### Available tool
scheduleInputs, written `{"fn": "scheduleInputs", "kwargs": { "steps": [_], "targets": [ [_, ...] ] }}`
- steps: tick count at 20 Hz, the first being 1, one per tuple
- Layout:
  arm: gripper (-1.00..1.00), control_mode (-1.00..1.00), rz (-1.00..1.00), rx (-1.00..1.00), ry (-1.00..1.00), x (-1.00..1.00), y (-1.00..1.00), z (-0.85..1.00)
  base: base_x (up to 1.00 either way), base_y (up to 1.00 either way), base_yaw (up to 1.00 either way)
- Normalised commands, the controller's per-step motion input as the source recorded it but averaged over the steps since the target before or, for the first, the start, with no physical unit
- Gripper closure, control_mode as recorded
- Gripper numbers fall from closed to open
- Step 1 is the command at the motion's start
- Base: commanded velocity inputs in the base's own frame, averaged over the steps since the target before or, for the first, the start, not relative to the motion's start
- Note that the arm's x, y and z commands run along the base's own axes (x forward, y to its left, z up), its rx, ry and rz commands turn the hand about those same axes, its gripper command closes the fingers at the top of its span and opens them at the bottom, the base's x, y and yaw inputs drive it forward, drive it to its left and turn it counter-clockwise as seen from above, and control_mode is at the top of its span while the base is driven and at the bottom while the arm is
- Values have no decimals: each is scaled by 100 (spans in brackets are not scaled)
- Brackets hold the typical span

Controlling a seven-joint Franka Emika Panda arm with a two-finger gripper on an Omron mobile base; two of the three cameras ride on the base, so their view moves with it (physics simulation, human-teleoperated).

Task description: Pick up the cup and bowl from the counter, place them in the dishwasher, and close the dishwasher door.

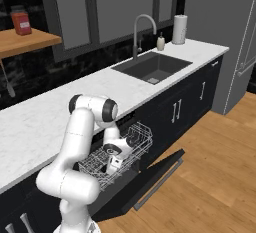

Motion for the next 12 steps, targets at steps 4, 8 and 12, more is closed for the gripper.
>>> {"fn": "scheduleInputs", "kwargs": {
  "steps": [4,8,12],
  "targets": [
    [-100,-100,-2,7,-4,-35,-44,20,0,0,0],
    [-100,-100,0,23,-23,-73,-82,96,0,0,0],
    [-100,-100,0,27,-22,-71,-99,100,0,0,0]
  ]
}}
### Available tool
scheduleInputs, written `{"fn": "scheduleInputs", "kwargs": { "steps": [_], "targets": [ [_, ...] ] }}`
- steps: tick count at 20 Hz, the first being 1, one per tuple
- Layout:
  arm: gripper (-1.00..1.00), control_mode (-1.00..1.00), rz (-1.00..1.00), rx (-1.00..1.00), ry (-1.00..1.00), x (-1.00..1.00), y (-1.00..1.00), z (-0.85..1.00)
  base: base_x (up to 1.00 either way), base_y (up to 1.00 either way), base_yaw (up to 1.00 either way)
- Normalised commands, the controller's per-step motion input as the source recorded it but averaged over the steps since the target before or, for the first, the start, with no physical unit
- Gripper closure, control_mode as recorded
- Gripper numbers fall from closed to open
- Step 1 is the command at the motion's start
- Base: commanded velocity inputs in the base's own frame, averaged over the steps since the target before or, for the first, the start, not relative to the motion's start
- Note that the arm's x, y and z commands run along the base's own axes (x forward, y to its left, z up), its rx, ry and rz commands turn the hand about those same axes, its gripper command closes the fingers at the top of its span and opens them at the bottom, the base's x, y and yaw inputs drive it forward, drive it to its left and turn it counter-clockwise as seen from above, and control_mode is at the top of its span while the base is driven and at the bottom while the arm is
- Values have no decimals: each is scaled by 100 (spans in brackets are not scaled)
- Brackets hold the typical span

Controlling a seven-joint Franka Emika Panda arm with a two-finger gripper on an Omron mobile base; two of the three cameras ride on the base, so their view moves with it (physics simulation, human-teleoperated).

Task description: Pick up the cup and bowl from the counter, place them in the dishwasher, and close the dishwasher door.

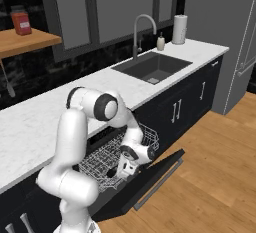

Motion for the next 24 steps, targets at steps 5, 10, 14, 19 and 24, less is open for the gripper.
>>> {"fn": "scheduleInputs", "kwargs": {
  "steps": [5,10,14,19,24],
  "targets": [
    [-100,-100,-3,27,-4,-43,-100,94,0,0,0],
    [-100,-100,-7,24,7,-5,-100,42,0,0,0],
    [-100,-100,-5,20,17,0,-100,-17,0,0,0],
    [-100,-100,-5,14,6,0,-100,-61,0,0,0],
    [-100,-100,-1,15,0,-14,-98,-75,0,0,0]
  ]
}}
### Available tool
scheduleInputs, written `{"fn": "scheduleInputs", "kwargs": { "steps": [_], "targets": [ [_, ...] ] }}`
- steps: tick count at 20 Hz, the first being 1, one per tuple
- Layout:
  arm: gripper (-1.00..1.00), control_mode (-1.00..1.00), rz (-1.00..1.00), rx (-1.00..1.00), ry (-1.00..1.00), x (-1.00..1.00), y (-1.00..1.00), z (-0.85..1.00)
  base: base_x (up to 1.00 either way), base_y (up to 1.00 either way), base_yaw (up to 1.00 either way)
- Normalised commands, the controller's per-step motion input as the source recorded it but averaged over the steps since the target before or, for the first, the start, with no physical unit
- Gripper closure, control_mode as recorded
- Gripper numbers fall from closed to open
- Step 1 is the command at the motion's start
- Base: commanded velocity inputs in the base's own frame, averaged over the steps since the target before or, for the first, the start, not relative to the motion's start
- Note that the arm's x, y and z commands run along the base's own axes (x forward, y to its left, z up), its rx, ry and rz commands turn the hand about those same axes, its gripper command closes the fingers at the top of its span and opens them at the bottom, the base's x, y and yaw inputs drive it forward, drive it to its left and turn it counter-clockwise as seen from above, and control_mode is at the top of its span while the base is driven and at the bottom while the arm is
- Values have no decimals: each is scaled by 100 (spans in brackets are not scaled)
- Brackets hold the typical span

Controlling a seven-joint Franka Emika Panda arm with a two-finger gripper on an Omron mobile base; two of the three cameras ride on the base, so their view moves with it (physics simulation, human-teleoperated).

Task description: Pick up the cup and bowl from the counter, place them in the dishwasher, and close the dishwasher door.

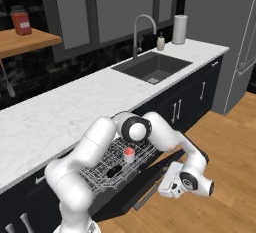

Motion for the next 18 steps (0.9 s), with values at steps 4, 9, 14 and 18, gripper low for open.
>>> {"fn": "scheduleInputs", "kwargs": {
  "steps": [4,9,14,18],
  "targets": [
    [-100,-100,0,13,0,-21,-56,-96,0,0,0],
    [-100,-100,0,10,0,-1,-20,-100,0,0,0],
    [-100,-100,0,11,0,23,0,-95,0,0,0],
    [-100,-100,0,14,0,43,5,-69,0,0,0]
  ]
}}
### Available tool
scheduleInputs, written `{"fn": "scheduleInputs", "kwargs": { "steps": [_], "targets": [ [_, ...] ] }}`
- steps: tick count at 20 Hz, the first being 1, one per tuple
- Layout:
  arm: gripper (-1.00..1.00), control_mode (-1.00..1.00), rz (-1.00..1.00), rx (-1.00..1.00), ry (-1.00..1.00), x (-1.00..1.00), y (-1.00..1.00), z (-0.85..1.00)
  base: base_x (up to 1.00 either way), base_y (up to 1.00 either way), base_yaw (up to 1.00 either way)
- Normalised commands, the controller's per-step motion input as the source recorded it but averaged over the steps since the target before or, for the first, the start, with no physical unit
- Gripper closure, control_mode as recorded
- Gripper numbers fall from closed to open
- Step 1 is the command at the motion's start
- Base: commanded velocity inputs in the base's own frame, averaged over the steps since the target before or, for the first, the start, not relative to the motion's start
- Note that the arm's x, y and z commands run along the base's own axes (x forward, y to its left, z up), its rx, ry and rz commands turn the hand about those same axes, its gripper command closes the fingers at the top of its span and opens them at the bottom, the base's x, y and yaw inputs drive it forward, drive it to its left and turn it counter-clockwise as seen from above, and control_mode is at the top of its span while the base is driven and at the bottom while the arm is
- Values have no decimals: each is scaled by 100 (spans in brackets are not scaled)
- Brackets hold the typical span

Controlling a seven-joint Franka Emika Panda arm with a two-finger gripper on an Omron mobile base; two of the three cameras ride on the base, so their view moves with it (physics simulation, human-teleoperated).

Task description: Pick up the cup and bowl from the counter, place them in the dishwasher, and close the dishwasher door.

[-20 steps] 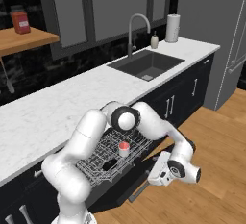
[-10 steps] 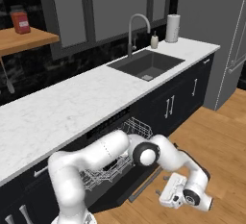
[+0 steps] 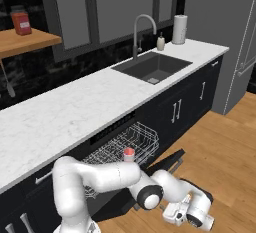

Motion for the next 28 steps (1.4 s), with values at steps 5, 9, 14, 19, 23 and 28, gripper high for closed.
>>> {"fn": "scheduleInputs", "kwargs": {
  "steps": [5,9,14,19,23,28],
  "targets": [
    [-100,-100,0,14,3,60,25,-51,0,0,0],
    [-100,-100,0,11,15,73,51,-38,0,0,0],
    [-100,-100,0,9,20,68,65,-25,0,0,0],
    [-100,-100,0,14,7,31,86,0,0,0,0],
    [-100,-100,2,20,0,2,100,32,0,0,0],
    [-100,-100,3,25,0,3,100,64,0,0,0]
  ]
}}
